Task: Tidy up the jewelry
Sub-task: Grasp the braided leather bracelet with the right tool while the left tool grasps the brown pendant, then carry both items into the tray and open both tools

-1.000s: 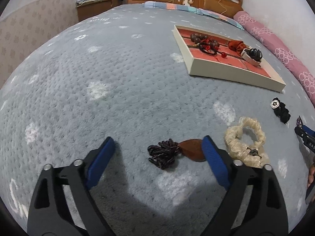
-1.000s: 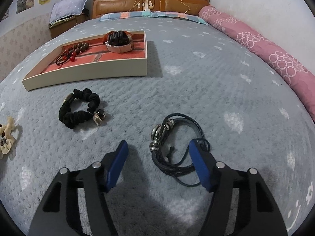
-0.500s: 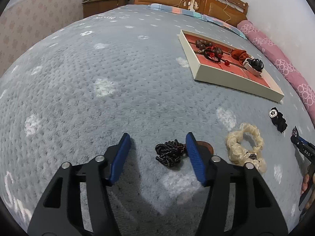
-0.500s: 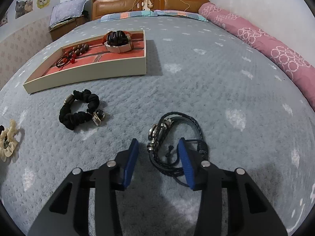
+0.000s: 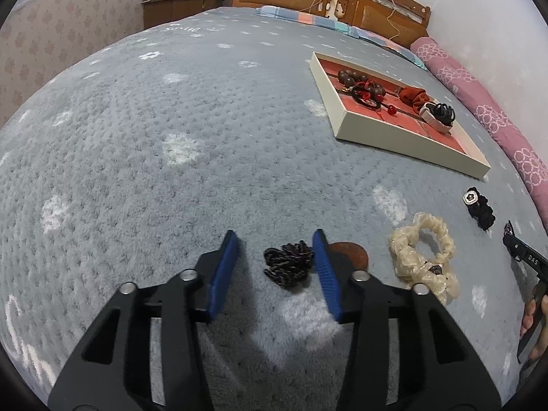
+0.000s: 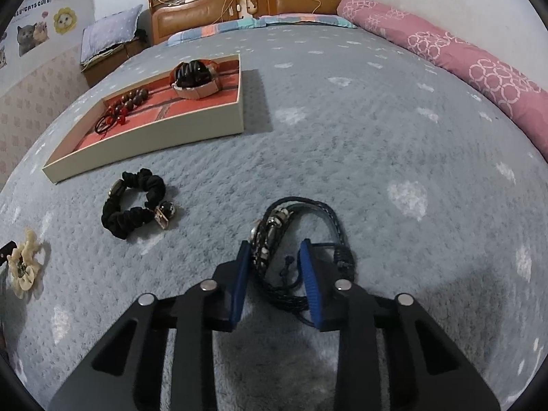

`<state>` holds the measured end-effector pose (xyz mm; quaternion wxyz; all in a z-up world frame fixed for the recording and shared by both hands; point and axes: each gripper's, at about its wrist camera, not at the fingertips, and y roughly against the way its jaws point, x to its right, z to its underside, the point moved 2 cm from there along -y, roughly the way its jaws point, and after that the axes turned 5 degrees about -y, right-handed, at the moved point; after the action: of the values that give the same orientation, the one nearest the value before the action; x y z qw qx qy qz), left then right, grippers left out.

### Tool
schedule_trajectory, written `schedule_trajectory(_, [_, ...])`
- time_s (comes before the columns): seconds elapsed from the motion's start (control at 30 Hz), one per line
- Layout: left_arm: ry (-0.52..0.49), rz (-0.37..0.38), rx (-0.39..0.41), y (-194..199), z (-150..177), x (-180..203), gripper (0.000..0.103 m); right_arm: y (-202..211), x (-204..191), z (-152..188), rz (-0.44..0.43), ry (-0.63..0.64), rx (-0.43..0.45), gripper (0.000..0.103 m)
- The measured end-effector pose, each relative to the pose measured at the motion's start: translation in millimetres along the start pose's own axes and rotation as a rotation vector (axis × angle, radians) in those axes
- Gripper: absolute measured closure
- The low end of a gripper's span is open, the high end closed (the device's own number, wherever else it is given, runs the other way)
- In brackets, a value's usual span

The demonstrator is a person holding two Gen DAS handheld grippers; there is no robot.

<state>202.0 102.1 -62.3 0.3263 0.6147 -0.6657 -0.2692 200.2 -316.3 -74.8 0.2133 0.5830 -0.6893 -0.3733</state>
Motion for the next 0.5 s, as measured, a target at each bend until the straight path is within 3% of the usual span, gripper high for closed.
schedule_trajectory(0.1, [-0.020, 0.022, 0.006, 0.9, -0.1, 4.2, 0.078, -1.1, -3.0, -0.1, 0.004, 0.014, -0.003, 0.077])
schedule_trajectory(0.23, [-0.047, -0.008, 0.003, 0.1, -1.4, 9.6, 0.079, -1.6, -4.7, -0.3, 0.014, 0.023, -0.005, 0.077])
schedule_trajectory(0.5, [-0.025, 0.009, 0.016, 6.2, -4.3, 3.8, 0.085, -1.4, -4.0, 0.0, 0.006, 0.017, 0.000, 0.078])
